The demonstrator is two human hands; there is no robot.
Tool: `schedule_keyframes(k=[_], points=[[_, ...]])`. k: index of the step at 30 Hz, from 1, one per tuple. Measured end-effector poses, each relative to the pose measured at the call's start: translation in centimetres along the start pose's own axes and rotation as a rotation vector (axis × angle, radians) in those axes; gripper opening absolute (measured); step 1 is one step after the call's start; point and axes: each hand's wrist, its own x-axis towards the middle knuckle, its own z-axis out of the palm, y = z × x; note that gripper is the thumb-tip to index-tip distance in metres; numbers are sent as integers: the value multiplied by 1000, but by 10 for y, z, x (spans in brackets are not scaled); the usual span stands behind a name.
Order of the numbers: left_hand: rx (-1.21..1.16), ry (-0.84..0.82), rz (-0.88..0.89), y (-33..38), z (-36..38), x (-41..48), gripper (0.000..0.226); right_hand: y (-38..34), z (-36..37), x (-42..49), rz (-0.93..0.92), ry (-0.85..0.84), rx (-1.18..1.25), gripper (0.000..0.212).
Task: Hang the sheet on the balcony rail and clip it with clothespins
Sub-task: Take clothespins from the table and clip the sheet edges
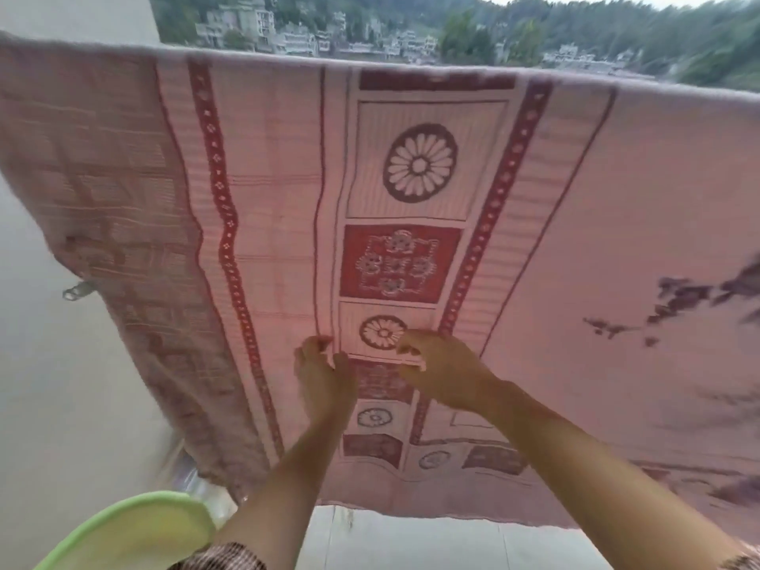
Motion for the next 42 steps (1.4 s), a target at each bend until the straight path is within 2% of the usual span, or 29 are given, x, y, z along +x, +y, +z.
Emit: schedule_keyframes(k=[4, 8, 16, 30, 42], points=[[55, -289, 299, 71, 95, -98, 23, 113, -31, -97, 224, 141, 40, 26], [81, -576, 512, 126, 183, -180, 27, 213, -65, -182, 475, 285, 39, 27], [81, -964, 884, 245, 341, -302, 29, 371, -135, -321, 923, 493, 74, 30], [139, -1338, 1080, 399, 609, -495, 32, 618, -218, -500, 1375, 685, 173, 34], [176, -1589, 1214, 491, 822, -768, 39, 839, -266, -717, 1646, 770, 206, 48]])
